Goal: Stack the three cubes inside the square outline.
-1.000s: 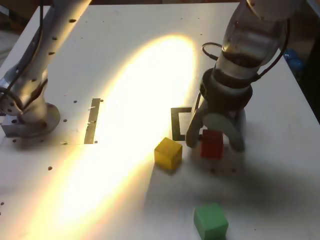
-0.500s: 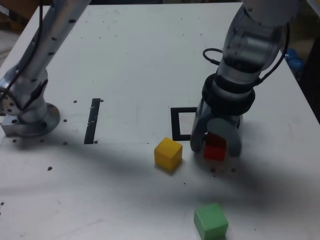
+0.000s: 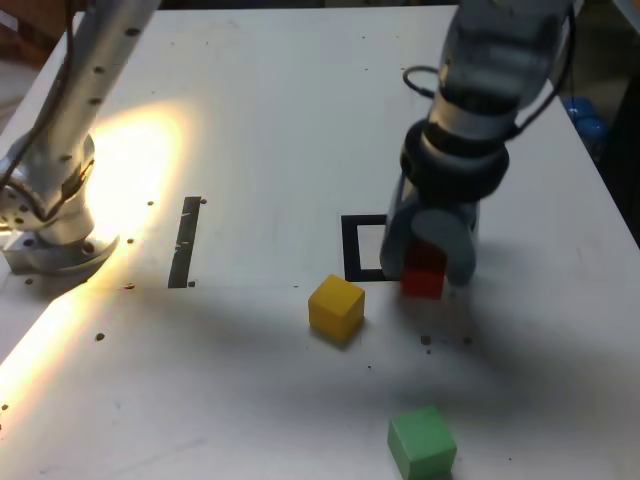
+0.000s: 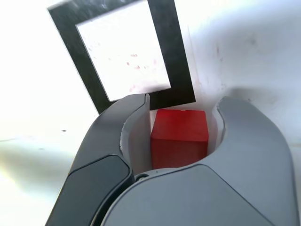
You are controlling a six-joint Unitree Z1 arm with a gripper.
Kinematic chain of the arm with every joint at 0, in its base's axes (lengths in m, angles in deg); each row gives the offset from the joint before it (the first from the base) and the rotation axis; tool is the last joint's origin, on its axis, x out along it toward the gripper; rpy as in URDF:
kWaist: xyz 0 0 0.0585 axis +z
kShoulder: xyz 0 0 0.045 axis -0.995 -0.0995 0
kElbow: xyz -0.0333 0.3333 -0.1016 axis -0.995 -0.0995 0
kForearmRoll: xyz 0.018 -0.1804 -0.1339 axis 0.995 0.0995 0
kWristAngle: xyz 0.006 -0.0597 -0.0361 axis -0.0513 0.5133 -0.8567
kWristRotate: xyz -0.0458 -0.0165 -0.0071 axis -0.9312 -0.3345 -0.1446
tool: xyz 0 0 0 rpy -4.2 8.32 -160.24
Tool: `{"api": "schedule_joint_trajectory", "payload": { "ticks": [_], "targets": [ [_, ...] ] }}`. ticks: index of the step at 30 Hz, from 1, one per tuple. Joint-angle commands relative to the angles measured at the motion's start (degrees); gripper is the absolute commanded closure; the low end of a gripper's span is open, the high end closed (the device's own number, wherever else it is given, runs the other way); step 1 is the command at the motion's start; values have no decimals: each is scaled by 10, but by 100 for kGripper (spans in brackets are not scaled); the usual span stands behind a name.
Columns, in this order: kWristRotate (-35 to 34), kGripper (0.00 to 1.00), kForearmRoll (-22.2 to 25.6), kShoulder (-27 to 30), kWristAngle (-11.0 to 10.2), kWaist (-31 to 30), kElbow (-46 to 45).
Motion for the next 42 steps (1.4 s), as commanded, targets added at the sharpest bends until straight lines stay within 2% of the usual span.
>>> {"api": "schedule_joint_trajectory", "payload": {
  "ticks": [1, 12, 22, 26, 34, 42],
  "targets": [
    [11, 78, -3, 21, -4, 20, -21],
    [53, 78, -40, 77, -14, 94, -111],
    [59, 78, -69, 72, -18, 105, -123],
    [61, 78, -77, 64, -12, 111, -128],
    [55, 78, -85, 53, 12, 109, -141],
    [43, 74, -85, 53, 12, 99, -142]
  ]
}}
